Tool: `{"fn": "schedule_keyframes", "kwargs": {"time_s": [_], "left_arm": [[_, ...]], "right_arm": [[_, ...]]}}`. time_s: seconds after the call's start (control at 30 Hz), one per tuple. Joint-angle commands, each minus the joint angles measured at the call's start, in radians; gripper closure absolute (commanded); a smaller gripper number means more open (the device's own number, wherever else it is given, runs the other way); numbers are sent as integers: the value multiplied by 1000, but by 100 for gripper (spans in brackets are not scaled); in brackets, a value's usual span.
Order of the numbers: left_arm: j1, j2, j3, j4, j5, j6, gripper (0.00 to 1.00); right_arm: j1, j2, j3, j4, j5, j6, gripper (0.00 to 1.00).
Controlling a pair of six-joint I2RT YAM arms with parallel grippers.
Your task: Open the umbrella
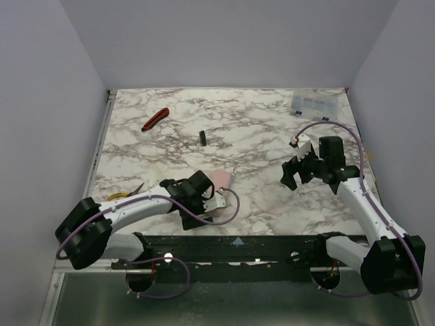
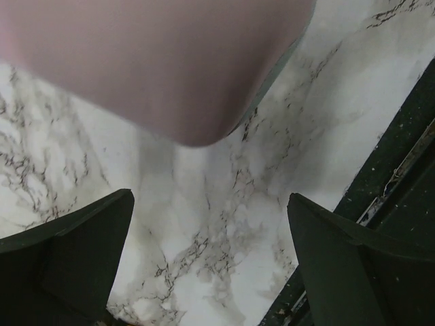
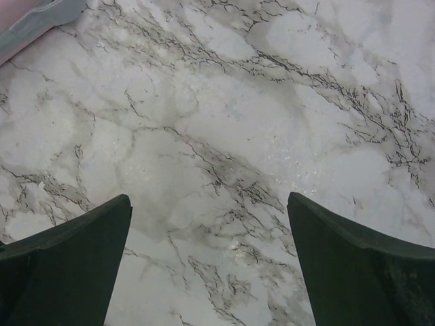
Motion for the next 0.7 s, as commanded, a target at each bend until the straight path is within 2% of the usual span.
{"fn": "schedule_keyframes", "kwargs": {"time_s": [0.0,0.1,0.2,0.33,0.43,0.53,0.67], "left_arm": [[-109,156,79,108,-118,-30,2],[-121,264,204,141,-102,-94,1],[-121,371,332,185,-92,-163,7],[-121,419,450,243,112,-223,13],[-105,349,424,318,307,-261,12],[-19,211,335,386,489,-312,11],[162,47,215,413,541,-332,9]], "right_arm": [[-3,-3,10,-40,67,28,0],[-3,17,26,-51,89,57,0],[-3,52,57,-72,94,72,0],[-3,94,94,-71,68,95,0],[-3,120,119,-81,37,108,0],[-3,144,133,-86,-14,132,0],[9,184,138,-35,-100,219,0]]}}
